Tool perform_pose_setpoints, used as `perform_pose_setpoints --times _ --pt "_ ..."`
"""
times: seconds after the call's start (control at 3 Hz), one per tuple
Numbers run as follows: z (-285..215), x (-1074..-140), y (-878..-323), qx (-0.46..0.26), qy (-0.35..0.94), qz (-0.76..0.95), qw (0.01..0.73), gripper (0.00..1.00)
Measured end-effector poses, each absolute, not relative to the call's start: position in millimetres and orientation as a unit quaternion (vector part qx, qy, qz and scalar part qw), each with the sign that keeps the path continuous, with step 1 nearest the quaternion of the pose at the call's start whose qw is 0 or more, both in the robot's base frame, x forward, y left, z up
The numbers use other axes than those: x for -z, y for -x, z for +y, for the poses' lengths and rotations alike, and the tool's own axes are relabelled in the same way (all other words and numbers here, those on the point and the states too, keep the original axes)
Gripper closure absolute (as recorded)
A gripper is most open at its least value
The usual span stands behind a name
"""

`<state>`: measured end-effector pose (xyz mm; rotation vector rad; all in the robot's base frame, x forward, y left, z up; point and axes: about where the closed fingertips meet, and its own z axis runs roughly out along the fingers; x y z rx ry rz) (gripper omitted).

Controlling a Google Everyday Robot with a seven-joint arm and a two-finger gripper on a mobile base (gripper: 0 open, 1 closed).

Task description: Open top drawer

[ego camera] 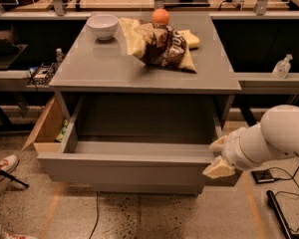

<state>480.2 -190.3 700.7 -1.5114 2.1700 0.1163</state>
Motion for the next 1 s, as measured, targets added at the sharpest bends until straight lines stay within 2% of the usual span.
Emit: perform_pose_setpoints --times 0.33,0.67,1.0 --pt "-188 -701 -482 -0.045 0.560 0.790 0.246 0.00" --pt "-189 -709 -489 -0.039 0.567 0.784 0.250 0.00" --pt "-211 -718 -497 -0.029 0.556 0.790 0.257 0.00"
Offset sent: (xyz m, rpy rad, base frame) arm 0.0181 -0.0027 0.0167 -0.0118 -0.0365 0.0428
